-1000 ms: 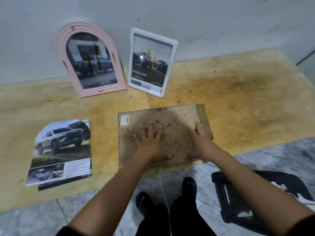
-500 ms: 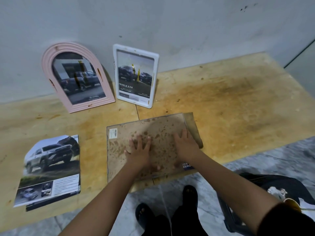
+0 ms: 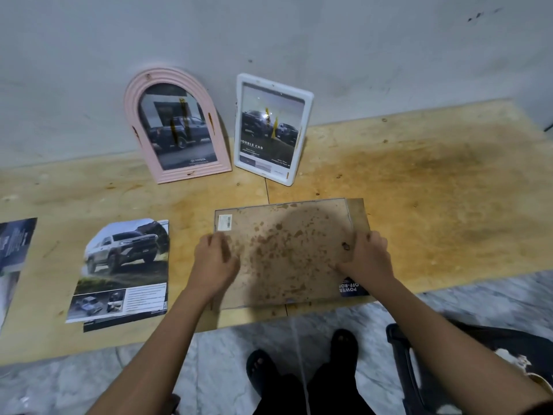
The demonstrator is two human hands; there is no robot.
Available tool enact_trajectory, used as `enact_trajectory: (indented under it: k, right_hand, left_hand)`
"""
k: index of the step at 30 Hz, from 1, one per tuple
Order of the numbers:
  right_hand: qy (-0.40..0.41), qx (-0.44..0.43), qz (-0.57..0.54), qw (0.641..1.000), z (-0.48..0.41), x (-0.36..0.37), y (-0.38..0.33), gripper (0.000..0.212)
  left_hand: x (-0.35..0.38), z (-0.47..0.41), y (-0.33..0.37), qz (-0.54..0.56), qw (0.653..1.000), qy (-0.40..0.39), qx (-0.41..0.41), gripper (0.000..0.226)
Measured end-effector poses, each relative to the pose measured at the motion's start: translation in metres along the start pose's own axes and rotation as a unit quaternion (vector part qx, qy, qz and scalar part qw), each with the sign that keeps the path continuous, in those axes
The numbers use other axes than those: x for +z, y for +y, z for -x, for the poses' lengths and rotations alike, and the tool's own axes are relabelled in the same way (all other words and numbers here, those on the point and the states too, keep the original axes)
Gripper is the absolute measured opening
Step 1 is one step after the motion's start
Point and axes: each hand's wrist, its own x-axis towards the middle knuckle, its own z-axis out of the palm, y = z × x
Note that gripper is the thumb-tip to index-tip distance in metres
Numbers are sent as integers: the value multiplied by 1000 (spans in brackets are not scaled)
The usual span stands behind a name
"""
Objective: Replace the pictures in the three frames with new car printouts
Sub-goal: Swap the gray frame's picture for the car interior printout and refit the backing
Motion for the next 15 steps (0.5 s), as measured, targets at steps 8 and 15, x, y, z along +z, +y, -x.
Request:
enact_trajectory:
  k: [8, 15]
  right_hand:
    - [5, 100, -151, 983, 7, 17, -13, 54]
    - [94, 106, -260, 955, 24, 20, -13, 50]
  left_hand:
    - [16, 15, -4, -18, 992, -34, -122, 38]
    - [11, 20, 2, 80, 983, 33, -159, 48]
